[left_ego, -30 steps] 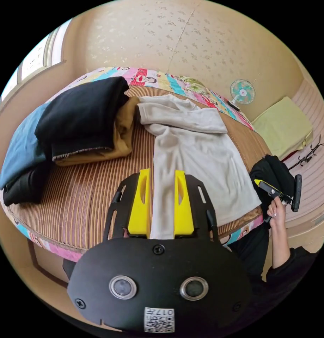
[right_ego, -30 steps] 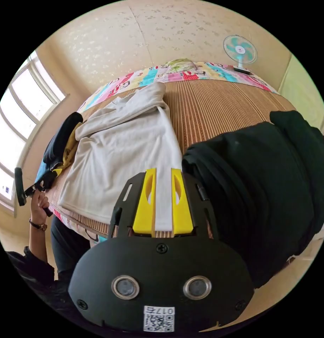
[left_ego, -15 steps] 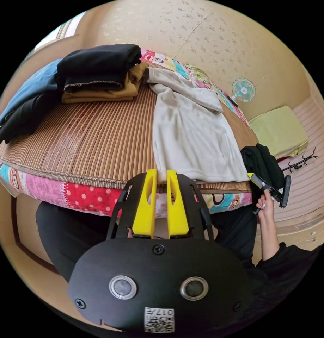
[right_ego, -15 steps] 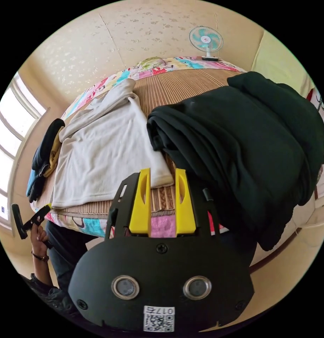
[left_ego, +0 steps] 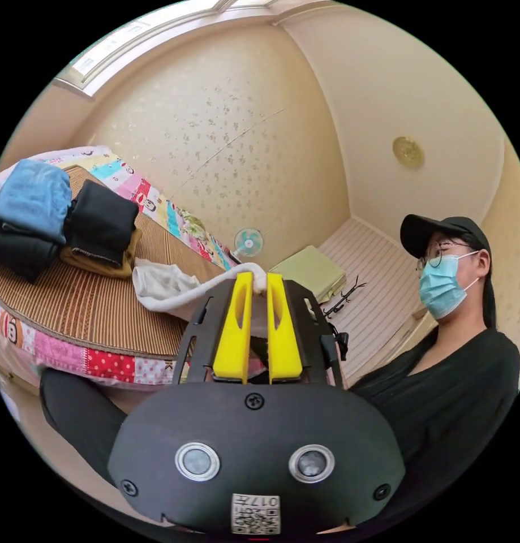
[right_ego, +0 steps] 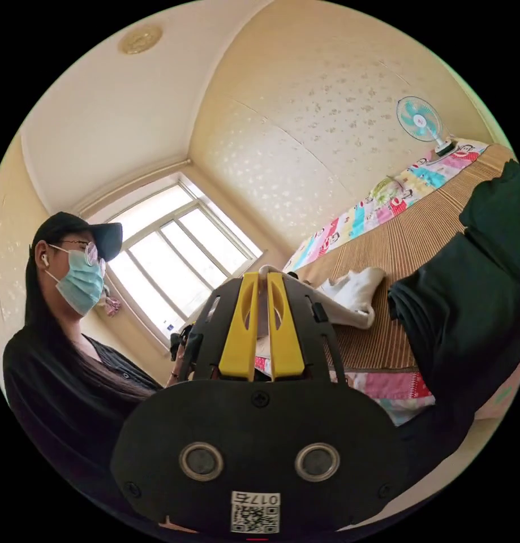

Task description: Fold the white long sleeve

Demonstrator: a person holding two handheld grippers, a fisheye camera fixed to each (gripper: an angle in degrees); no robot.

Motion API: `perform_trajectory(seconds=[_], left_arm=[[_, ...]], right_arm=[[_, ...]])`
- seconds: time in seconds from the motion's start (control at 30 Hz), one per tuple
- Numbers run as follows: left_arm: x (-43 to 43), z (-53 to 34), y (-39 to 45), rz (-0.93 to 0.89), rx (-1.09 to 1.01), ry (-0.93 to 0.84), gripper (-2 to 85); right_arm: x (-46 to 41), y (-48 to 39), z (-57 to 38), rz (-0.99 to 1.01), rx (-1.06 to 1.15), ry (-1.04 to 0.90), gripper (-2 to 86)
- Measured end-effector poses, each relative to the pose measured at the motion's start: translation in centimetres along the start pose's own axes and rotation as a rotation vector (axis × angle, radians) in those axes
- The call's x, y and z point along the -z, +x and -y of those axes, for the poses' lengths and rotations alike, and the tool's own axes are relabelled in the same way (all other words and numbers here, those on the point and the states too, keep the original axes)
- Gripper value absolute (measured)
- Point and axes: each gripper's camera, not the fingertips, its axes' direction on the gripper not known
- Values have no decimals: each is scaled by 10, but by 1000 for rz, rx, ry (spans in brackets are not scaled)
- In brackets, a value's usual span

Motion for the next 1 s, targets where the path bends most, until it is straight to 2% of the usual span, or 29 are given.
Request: perform_trajectory(seconds=[0.1, 0.13, 0.23, 0.37, 0.4, 0.47, 0.57, 0.63, 0.7, 0.77, 0.8, 0.83, 0.87, 0.93, 1.0], left_arm=[[-19, 13, -26, 115, 134, -50, 51], [-34, 18, -48, 177, 235, -79, 51], [-75, 36, -108, 271, 337, -65, 53], [-114, 65, -169, 345, 356, -58, 98], [-120, 72, -177, 363, 289, -70, 132], [-122, 68, -188, 469, 310, -139, 143], [-107, 27, -180, 506, 302, -179, 159], [-95, -20, -162, 602, 327, -222, 172], [-88, -53, -152, 654, 374, -240, 179], [-83, -80, -154, 614, 458, -233, 171], [-84, -92, -163, 555, 507, -232, 136], [-85, -98, -175, 510, 554, -230, 100], [-84, -99, -180, 488, 571, -231, 81], [-62, -89, -181, 372, 520, -151, 52], [-51, -81, -164, 458, 392, -155, 51]], right_arm=[[-25, 8, 16, -177, -29, -75, 33], [-49, 26, 24, -246, -92, -133, 33], [-124, 78, 47, -372, -128, -212, 39], [-204, 133, 75, -477, -158, -243, 65], [-221, 144, 79, -575, -199, -270, 77], [-233, 141, 74, -722, -205, -281, 86], [-247, 104, 38, -630, -70, -267, 75], [-268, 80, 1, -484, 44, -345, 48], [-286, 69, -23, -425, 102, -397, 34], [-309, 61, -45, -433, 217, -456, 22], [-327, 64, -60, -512, 297, -530, 14], [-346, 83, -73, -697, 296, -636, 11], [-353, 93, -78, -738, 287, -695, 9], [-335, 109, -68, -641, 187, -602, 7], [-328, 121, -59, -571, 104, -600, 6]])
